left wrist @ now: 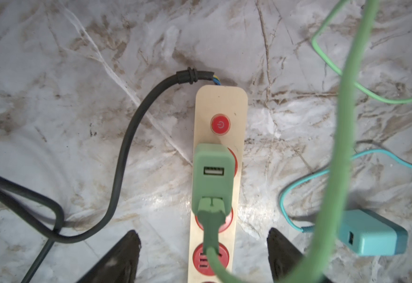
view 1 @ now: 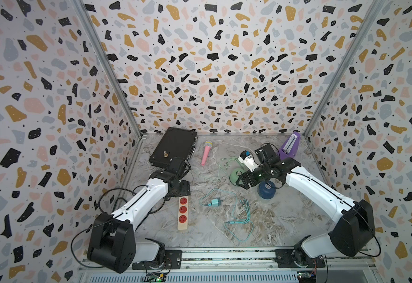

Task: Charge the cordless meat grinders
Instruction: Insert the plug into the socket, then move the cordless meat grinder to the center of the board.

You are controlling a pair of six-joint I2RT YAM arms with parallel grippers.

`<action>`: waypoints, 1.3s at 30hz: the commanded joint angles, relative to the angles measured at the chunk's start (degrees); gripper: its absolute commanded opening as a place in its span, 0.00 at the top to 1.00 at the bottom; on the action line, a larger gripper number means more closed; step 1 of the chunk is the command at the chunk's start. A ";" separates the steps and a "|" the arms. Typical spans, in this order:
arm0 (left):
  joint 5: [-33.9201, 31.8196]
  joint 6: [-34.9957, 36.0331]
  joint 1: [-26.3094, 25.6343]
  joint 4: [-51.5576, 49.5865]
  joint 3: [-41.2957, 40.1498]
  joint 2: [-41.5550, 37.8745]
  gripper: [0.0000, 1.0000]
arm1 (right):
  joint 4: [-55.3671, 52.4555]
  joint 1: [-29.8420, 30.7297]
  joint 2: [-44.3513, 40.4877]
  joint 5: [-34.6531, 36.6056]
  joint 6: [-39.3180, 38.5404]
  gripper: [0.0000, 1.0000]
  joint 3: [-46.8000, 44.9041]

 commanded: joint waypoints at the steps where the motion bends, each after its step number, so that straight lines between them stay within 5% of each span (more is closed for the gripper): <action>1: 3.35 2.49 0.32 -5.12 3.27 -1.93 0.19 | -2.45 -0.19 2.47 4.60 -0.05 0.10 2.98; 11: 12.86 2.90 0.35 0.45 5.51 -2.08 0.19 | -0.69 -0.28 10.40 11.31 -0.71 0.06 7.43; 23: 12.51 2.31 0.28 1.88 3.86 -3.65 0.19 | 1.14 -0.21 18.47 7.34 0.68 0.04 11.70; 39: 9.13 3.40 0.37 0.78 3.93 -3.53 0.19 | -2.17 3.72 22.24 6.58 -0.51 0.30 13.18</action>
